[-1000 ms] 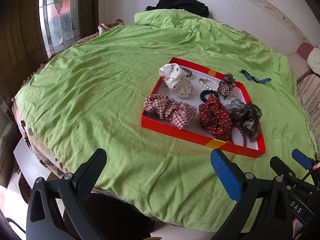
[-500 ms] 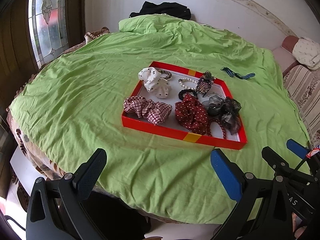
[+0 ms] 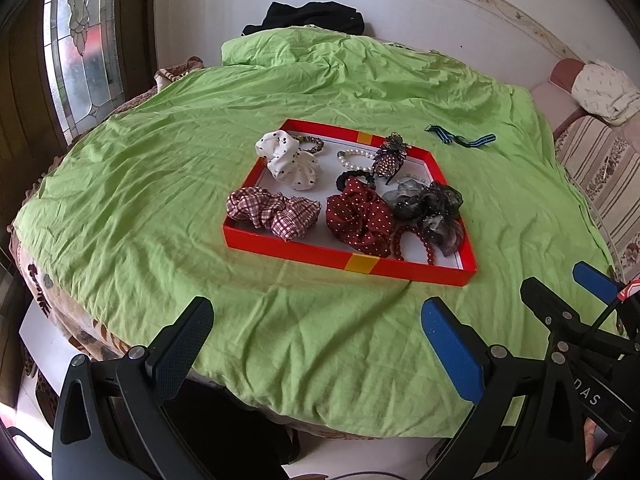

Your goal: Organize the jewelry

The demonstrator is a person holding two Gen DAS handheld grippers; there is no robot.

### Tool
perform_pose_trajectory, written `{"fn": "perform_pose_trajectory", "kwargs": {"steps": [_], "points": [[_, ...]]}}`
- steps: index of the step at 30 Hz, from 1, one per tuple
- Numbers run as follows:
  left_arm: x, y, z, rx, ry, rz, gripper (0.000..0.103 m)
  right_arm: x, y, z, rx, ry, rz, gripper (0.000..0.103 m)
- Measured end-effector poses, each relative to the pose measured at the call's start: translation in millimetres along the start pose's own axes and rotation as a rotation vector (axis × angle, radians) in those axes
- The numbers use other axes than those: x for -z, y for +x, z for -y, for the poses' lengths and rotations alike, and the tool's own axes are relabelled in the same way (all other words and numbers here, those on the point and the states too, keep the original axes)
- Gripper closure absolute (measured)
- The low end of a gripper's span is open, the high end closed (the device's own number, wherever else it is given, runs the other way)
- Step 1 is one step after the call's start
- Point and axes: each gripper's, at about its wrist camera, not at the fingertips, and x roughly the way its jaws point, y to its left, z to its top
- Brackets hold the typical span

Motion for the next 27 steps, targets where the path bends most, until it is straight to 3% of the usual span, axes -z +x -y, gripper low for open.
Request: {"fn": "perform_pose_trajectory", "kwargs": {"steps": [19, 27], "points": [[1, 11, -4, -0.010, -0.021, -0.037, 0.000, 5, 8, -2, -0.020, 0.003, -0.017, 0.021], [-2, 17, -10, -0.050, -0.033, -0.041, 0.000, 8, 18, -4, -0.040, 0.000, -0.038, 0.021]]}}
